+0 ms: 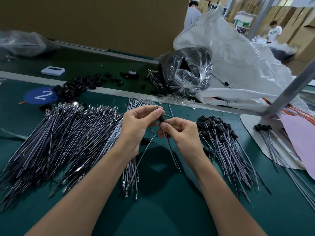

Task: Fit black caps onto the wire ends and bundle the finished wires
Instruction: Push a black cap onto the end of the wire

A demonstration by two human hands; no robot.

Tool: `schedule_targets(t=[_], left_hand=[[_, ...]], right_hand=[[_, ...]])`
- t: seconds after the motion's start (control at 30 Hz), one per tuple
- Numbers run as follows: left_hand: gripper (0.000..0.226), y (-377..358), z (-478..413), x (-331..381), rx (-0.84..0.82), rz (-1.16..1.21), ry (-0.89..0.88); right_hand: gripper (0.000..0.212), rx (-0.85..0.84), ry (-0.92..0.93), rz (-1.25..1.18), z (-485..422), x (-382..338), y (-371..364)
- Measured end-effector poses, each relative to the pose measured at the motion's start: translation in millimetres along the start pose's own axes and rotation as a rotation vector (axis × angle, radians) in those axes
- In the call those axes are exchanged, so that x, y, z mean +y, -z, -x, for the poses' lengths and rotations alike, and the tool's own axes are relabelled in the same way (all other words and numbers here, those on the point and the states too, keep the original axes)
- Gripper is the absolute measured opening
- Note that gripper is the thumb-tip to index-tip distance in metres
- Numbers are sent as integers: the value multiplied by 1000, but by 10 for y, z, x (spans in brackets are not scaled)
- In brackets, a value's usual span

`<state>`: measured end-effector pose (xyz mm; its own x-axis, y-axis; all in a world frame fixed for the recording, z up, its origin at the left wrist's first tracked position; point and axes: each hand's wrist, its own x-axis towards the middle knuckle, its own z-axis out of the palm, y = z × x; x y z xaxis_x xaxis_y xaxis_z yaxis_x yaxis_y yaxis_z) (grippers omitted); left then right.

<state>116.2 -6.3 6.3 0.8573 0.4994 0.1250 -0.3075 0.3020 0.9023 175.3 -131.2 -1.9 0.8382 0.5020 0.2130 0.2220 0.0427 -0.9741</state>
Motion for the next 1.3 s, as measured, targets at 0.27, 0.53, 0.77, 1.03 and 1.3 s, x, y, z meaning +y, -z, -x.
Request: schedule_targets(t=[0.27, 0.53, 0.77, 1.03, 1.3], left_hand=[[14, 3, 5, 21, -10, 74, 32], [10, -17, 3, 41, 7, 104, 53], [23, -29, 14, 65, 27, 90, 45], [24, -2, 3, 74, -14, 116, 55], [27, 15, -28, 48, 5, 164, 87]], right_hand=[[6, 19, 32, 38, -2, 23, 2], [10, -7, 53, 39, -3, 36, 2], [16, -21, 96, 31, 3, 39, -22], [20, -64, 151, 78, 14, 19, -15], [19, -9, 193, 170, 1, 29, -6]])
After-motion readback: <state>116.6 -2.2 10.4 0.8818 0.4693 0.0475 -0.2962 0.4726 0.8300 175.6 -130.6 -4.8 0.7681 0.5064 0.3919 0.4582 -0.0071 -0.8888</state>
